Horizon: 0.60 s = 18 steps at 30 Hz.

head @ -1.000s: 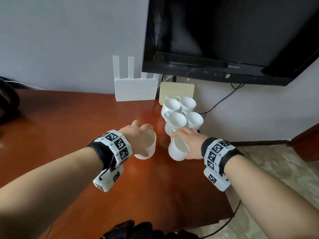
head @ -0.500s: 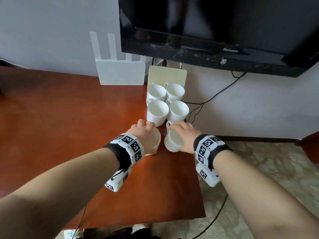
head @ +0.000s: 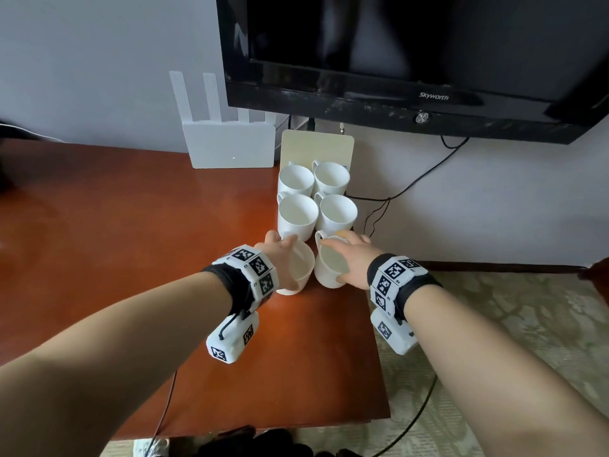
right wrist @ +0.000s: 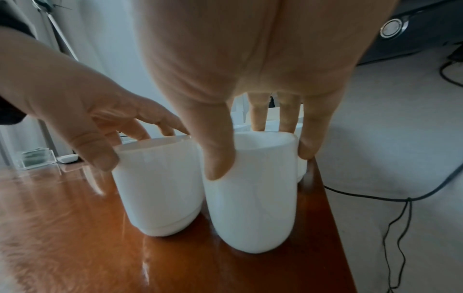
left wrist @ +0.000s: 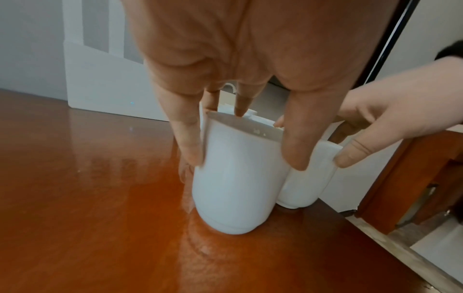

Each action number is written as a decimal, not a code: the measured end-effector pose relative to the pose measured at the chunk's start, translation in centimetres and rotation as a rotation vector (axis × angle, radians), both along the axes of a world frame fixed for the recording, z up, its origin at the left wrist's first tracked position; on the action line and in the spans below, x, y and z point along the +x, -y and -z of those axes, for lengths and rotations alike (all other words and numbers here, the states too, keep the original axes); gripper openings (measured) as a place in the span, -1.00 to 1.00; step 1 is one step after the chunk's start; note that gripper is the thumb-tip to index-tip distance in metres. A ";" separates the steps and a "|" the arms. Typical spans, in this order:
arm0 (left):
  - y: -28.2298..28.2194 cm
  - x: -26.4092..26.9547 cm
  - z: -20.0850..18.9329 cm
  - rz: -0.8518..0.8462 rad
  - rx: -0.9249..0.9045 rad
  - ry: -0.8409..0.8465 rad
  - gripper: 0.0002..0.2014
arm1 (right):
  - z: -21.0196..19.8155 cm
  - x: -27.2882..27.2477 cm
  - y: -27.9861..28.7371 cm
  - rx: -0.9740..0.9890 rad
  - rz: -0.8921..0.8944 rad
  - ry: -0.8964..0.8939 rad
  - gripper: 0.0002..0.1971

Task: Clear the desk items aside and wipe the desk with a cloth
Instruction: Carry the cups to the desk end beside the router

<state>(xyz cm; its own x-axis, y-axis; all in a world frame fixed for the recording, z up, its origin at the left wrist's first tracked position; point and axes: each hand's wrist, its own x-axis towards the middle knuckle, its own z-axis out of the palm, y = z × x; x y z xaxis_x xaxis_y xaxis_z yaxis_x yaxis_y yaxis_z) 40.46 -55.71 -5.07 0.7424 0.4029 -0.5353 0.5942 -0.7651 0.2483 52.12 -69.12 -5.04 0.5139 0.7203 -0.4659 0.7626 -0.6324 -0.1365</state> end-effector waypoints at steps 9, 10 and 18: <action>0.5 0.7 -0.2 0.035 0.027 -0.009 -0.11 | 0.1 0.4 0.2 -0.008 0.014 0.008 -0.19; 0.6 0.7 -0.2 0.033 0.026 -0.009 -0.11 | 0.1 0.4 0.2 -0.012 0.016 0.005 -0.19; -1.0 -0.7 -0.9 0.090 0.067 0.122 -0.12 | -2.4 -1.0 -0.9 0.085 0.034 0.072 -0.26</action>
<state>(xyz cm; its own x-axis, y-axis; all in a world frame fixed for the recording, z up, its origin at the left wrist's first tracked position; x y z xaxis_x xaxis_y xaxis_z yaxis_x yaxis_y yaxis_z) 39.76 -54.75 -4.14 0.8347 0.3635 -0.4136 0.4912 -0.8309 0.2612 51.07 -68.23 -2.68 0.5689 0.7372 -0.3644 0.7505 -0.6466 -0.1364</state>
